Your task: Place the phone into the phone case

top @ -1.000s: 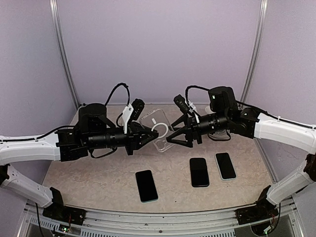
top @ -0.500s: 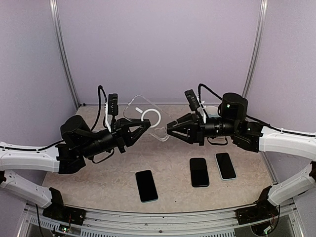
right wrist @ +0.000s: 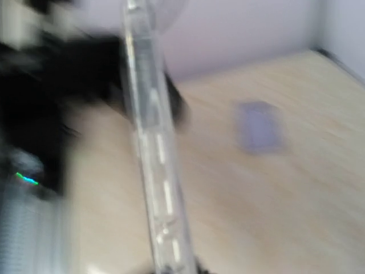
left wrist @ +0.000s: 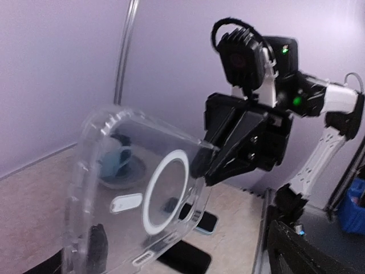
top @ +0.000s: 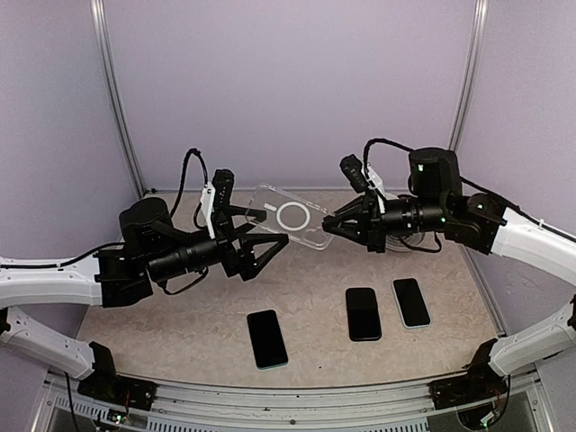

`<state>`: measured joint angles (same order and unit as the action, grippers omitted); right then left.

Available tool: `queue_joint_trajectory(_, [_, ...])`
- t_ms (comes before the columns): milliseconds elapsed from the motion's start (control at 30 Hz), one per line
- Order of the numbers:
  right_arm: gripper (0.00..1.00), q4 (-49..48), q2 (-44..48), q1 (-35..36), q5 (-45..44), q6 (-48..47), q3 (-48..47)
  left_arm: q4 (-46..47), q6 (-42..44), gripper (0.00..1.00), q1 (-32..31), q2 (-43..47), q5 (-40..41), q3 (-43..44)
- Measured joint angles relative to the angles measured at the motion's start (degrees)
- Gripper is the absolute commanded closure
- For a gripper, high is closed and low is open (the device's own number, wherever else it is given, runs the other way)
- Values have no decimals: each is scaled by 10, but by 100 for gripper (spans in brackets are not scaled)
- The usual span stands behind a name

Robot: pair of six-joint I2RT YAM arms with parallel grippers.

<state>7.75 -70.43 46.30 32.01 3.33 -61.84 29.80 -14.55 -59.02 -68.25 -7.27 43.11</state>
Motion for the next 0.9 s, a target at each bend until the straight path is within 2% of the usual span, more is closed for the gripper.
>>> queue_joint_trajectory(167, [100, 221, -10, 19, -186, -162, -87, -188, 129, 1, -18, 27, 95, 73])
queue_joint_trajectory(267, [100, 306, -16, 61, -261, -256, -92, -273, 207, 11, -50, 21, 111, 125])
queue_joint_trajectory(433, [100, 353, -20, 104, -297, -349, -102, -374, 296, 27, -71, -34, 107, 191])
queue_joint_trajectory(567, [100, 354, -24, 130, -302, -383, -124, -431, 329, 30, -78, -72, 86, 194])
queue_joint_trajectory(633, [100, 352, -27, 141, -301, -394, -132, -451, 338, 45, -83, -84, 74, 194])
queue_joint_trajectory(700, [100, 352, -30, 149, -301, -402, -135, -461, 341, 76, -85, -89, 70, 194])
queue_joint_trajectory(733, [100, 352, -30, 151, -301, -405, -136, -461, 345, 97, -85, -89, 71, 195])
queue_joint_trajectory(767, [100, 352, -30, 154, -299, -408, -136, -462, 344, 100, -86, -90, 75, 196])
queue_joint_trajectory(833, [100, 352, -30, 156, -294, -412, -136, -457, 344, 100, -86, -91, 88, 199])
queue_joint_trajectory(867, [93, 350, -30, 157, -295, -412, -136, -455, 343, 100, -86, -90, 94, 199])
queue_joint_trajectory(900, [77, 345, -28, 157, -298, -412, -135, -451, 340, 100, -86, -90, 98, 199])
